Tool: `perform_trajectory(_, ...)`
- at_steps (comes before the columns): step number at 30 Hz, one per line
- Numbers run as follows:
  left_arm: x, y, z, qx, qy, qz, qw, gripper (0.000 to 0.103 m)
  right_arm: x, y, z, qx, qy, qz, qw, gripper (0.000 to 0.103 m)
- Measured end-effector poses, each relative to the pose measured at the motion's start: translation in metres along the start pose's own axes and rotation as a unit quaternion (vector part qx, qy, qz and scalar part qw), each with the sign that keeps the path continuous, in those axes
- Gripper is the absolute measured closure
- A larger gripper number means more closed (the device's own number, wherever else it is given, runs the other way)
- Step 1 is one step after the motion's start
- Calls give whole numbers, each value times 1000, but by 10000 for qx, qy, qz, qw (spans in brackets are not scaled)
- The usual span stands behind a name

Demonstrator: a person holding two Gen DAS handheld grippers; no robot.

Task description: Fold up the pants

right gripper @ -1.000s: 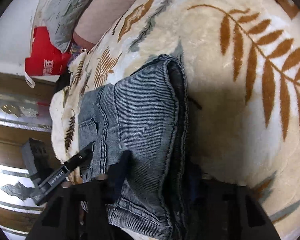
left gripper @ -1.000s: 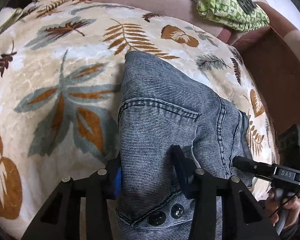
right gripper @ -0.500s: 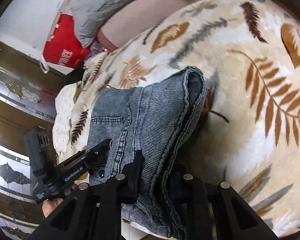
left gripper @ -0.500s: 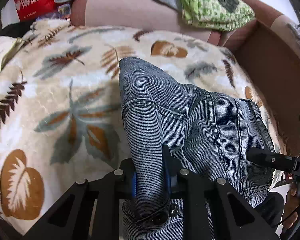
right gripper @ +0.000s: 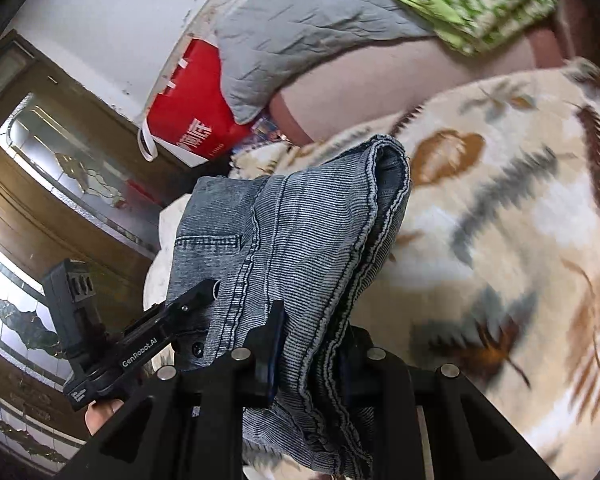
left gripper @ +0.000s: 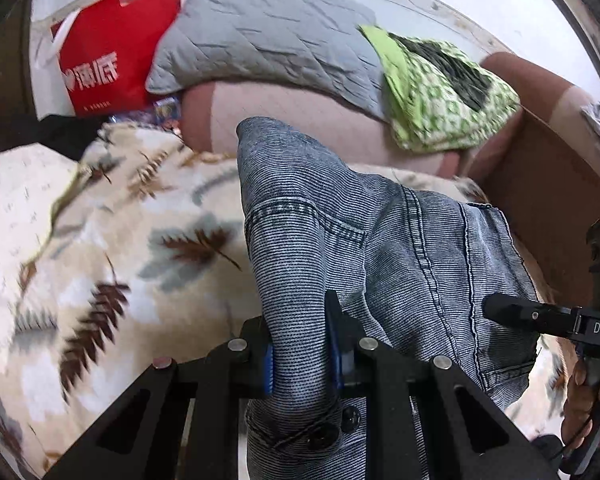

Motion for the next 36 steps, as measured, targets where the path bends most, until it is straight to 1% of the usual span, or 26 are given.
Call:
perform_trajectory(4,29,-15,4,-77,-140,-87,9998,81,34,5,-6,32,-56,11,10000,80)
perform_trajectory(7,57,-20,31,-125,-424,-126,9989,80,57,28,5,104,-217,175,9996,80)
perform_trajectory(9,83,-23,60,-126,-769,-206,9967,76,72,50,18,264,-397,319,9984,79)
perform_trajectory(10,99,-25,79,-77,-1049,-288,9940,75,82,66,28,410,-541,466,9966,78)
perform_trajectory(11,108,-29,90,-23,-1141,-444,9925,66,90,78,38,404,-699,669,9945,72)
perform_trajectory(12,111,-33,93,7,-1074,-563,9926,47,99,93,49,319,-903,1027,9901,68)
perform_trajectory(13,107,-38,93,-8,-957,-718,9928,34,102,105,56,276,-960,1330,9861,54)
perform_trajectory(14,101,-41,91,-78,-952,-739,9927,29,99,108,57,334,-873,1325,9868,51)
perform_trajectory(15,92,-43,88,-229,-973,-649,9929,28,92,105,54,348,-774,1303,9878,48)
perform_trajectory(16,79,-45,85,-363,-939,-588,9932,28,83,101,50,184,-641,1449,9872,45)
perform_trajectory(17,68,-47,80,-409,-868,-608,9935,28,74,95,44,-25,-484,1587,9861,45)
perform_trajectory(18,56,-49,76,-400,-771,-604,9944,27,63,84,40,-216,-324,1595,9864,45)
perform_trajectory(19,45,-49,74,-370,-637,-598,9955,25,53,71,37,-298,-195,1445,9889,44)
perform_trajectory(20,34,-49,74,-299,-471,-704,9960,22,46,59,37,-334,-102,1317,9907,42)
perform_trajectory(21,30,-49,76,-229,-444,-812,9954,19,39,48,39,-397,-15,1165,9924,41)
perform_trajectory(22,29,-47,81,-164,-486,-865,9949,19,35,38,46,-466,31,1021,9937,36)
perform_trajectory(23,36,-44,93,-34,-656,-875,9940,19,34,36,55,-511,23,1008,9936,34)
perform_trajectory(24,44,-44,103,74,-841,-927,9921,19,39,41,67,-548,-82,1119,9922,34)
perform_trajectory(25,53,-44,117,201,-1076,-1026,9887,19,49,54,84,-563,-369,1344,9886,33)
perform_trajectory(26,59,-45,124,237,-1102,-1115,9874,18,61,70,104,-529,-767,1573,9831,33)
perform_trajectory(27,58,-45,123,203,-990,-1151,9882,17,64,75,108,-542,-745,1537,9838,33)
perform_trajectory(28,54,-45,119,195,-926,-1188,9884,17,60,70,103,-666,-605,1527,9842,33)
perform_trajectory(30,51,-44,115,224,-912,-1186,9885,17,55,62,95,-657,-712,1664,9813,33)
perform_trajectory(33,53,-42,113,220,-941,-1162,9885,17,50,39,55,-1034,-341,1657,9801,32)
perform_trajectory(34,54,-43,114,216,-945,-1170,9884,17,51,33,44,-1069,-262,1665,9799,28)
perform_trajectory(36,52,-42,119,216,-905,-1158,9889,17,64,24,18,-1109,-117,1676,9795,27)
Point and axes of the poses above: each gripper's, at about its wrist camera, not at the fingertips, and x roughly the way its jaws point, y to its right, z to its underside, the point moved 7 cm from there along x, roughly the way its jaws point, and after that the axes turned 14 degrees about y, right-handed, at the moved point
